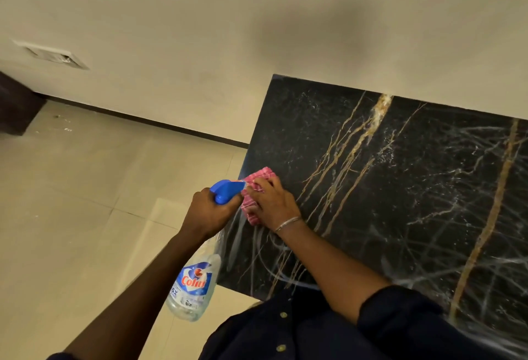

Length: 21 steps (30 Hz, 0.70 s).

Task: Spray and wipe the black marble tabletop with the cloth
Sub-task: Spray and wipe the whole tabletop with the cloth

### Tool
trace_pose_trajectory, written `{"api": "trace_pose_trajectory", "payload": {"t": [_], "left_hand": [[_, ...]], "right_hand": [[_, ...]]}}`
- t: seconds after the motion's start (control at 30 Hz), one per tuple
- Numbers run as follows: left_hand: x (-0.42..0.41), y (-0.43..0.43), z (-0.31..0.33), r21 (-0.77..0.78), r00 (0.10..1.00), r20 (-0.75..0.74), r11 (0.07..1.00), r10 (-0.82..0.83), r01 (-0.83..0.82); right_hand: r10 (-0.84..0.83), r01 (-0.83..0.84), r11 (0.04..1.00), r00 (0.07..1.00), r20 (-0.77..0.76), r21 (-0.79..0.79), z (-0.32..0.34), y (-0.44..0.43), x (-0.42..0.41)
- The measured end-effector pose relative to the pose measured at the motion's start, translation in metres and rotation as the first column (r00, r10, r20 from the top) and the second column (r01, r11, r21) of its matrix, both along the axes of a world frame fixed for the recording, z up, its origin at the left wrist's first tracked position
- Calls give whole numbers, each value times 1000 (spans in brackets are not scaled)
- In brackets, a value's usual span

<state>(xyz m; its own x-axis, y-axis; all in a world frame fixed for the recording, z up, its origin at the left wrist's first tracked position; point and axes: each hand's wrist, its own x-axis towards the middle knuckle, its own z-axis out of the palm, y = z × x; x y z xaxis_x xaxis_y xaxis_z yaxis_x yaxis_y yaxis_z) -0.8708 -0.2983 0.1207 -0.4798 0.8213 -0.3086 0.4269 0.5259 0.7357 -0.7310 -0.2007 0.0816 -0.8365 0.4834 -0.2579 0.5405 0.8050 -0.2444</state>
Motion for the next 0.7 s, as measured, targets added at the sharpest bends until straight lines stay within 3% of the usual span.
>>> {"api": "trace_pose_trajectory", "payload": {"t": [0.07, 0.2, 0.3, 0.4, 0.5, 0.63, 0.7], "left_hand": [[-4, -4, 0, -33, 1000, -10, 999, 15, -15], [-12, -7, 4, -63, 999, -1, 997, 37, -37], [-12, -9, 5, -55, 998, 3, 997, 55, -55], [-10, -8, 4, -45, 998, 23, 997, 64, -63], [-5, -3, 5, -36, 998, 17, 998, 57, -56], [-2, -4, 7, -19, 998, -10, 998, 57, -57], [-4, -9, 8, -22, 997, -27, 997, 71, -72]], "right_hand": [[24, -23, 999, 1000, 15, -39, -3, 4, -8], [-119, 112, 975, 993, -26, -193, -26, 9, 26], [-333, 309, 931, 937, -105, -195, -34, 10, 75], [-426, 405, 898, 897, -115, -171, -39, 7, 88], [-375, 360, 923, 921, -108, -140, -36, 2, 50], [-115, 107, 992, 981, -156, -60, -10, -6, -20], [-90, 77, 993, 983, -162, -87, -4, -8, -38]]}}
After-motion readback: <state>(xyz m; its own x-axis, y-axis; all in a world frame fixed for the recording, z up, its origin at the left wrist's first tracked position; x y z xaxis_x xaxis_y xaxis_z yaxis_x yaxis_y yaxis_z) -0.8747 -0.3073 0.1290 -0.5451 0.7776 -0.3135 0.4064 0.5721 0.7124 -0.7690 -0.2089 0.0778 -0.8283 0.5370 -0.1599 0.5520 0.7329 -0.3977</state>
